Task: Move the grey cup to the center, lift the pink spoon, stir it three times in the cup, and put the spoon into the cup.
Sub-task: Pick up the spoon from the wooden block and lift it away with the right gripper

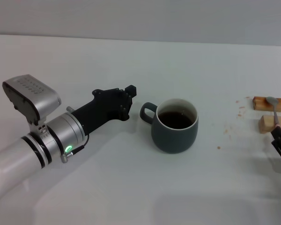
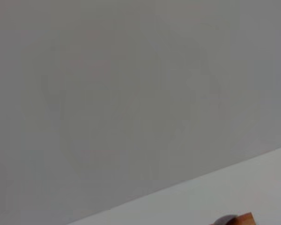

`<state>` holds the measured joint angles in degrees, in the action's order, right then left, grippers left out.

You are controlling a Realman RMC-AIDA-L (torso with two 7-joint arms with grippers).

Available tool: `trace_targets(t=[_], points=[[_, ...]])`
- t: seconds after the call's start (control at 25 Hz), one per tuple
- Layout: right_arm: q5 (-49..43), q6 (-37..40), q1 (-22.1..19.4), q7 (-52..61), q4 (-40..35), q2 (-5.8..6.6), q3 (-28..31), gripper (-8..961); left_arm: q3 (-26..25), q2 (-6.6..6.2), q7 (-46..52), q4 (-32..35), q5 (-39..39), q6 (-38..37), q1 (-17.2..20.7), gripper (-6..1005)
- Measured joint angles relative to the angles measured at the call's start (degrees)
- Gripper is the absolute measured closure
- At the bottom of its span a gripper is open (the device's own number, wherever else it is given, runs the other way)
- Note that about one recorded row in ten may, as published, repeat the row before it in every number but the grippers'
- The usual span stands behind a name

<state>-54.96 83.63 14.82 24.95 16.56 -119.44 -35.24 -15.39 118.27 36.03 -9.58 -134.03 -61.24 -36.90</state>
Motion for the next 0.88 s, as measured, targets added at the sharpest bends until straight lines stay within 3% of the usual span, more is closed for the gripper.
trace_targets(t=[0.32, 0.88], points=[[-0.1, -1.7, 0.9, 0.0, 0.0, 0.02, 0.0, 144, -0.4, 0.03, 0.0, 0.0, 0.0, 0.0, 0.1, 991], [-2.2, -3.4, 0.6, 0.0, -0.7, 0.18, 0.3, 441, -0.5, 0.10, -0.3, 0.1, 0.0, 0.9, -0.3, 989]])
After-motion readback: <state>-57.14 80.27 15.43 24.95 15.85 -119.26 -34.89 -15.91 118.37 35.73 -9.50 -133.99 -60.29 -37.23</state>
